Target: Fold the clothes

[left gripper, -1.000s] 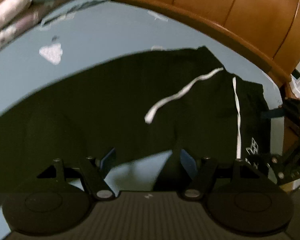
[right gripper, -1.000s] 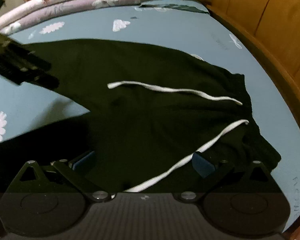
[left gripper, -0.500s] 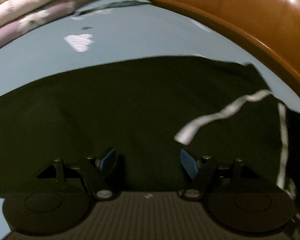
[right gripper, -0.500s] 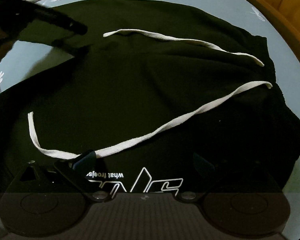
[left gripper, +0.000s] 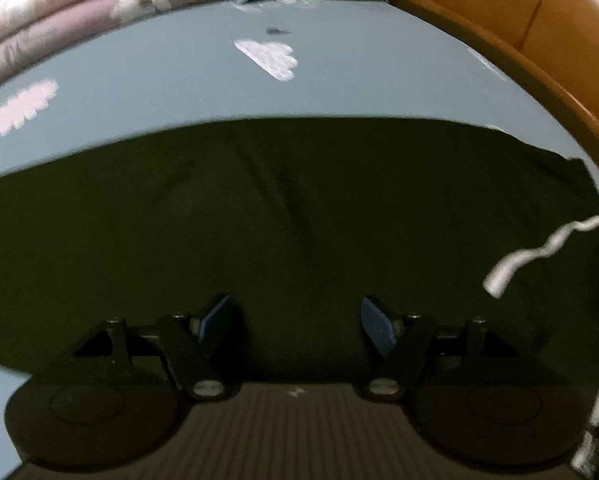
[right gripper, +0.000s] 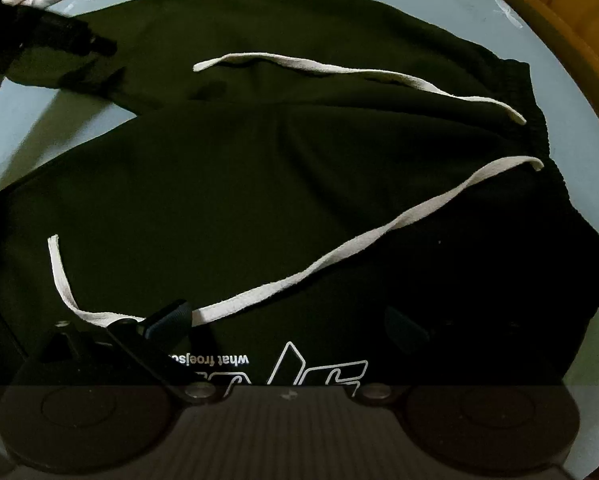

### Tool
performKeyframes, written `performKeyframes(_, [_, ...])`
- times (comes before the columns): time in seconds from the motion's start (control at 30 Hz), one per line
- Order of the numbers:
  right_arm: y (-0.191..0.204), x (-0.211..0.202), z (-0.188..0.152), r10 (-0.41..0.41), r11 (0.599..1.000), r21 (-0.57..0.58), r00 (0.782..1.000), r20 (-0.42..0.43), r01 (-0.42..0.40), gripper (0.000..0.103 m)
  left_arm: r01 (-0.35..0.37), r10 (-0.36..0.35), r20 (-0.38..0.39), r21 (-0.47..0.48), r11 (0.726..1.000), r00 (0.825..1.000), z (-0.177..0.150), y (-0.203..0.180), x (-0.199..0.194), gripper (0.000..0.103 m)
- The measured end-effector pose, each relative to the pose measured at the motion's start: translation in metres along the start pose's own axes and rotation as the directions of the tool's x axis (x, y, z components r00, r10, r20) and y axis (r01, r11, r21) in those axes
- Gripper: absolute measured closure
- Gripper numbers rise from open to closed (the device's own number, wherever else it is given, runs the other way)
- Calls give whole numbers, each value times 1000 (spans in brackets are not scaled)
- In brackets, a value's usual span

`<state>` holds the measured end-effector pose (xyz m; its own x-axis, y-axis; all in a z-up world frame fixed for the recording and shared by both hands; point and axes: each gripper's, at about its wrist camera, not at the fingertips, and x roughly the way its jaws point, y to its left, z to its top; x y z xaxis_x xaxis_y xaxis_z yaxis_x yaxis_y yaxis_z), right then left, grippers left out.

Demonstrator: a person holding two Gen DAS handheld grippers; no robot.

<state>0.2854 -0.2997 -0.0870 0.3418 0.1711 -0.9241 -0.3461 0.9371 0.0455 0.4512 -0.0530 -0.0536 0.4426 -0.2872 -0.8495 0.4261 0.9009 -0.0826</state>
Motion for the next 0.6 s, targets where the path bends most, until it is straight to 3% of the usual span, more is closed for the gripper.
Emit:
performKeyframes(0.13, [-3, -5, 7, 23, 1000, -11, 999, -43, -23, 0, -28, 25, -48, -68, 997, 999, -7, 14, 18, 31])
performKeyframes(0.33, [-32, -34, 33, 64, 998, -20, 998, -26, -65, 0, -5, 5, -7, -13, 1000, 1000, -16, 8, -6, 32])
performKeyframes(0.47, [-60, -32, 66, 75, 997, -39, 997, 32, -73, 0, 45, -47, 54, 35, 998, 997, 5, -11, -16, 32])
performKeyframes(0.6, [-89, -23, 101, 99, 994, -54, 992, 83, -94, 0, 149, -156, 88, 82, 985, 984, 30, -41, -10, 33])
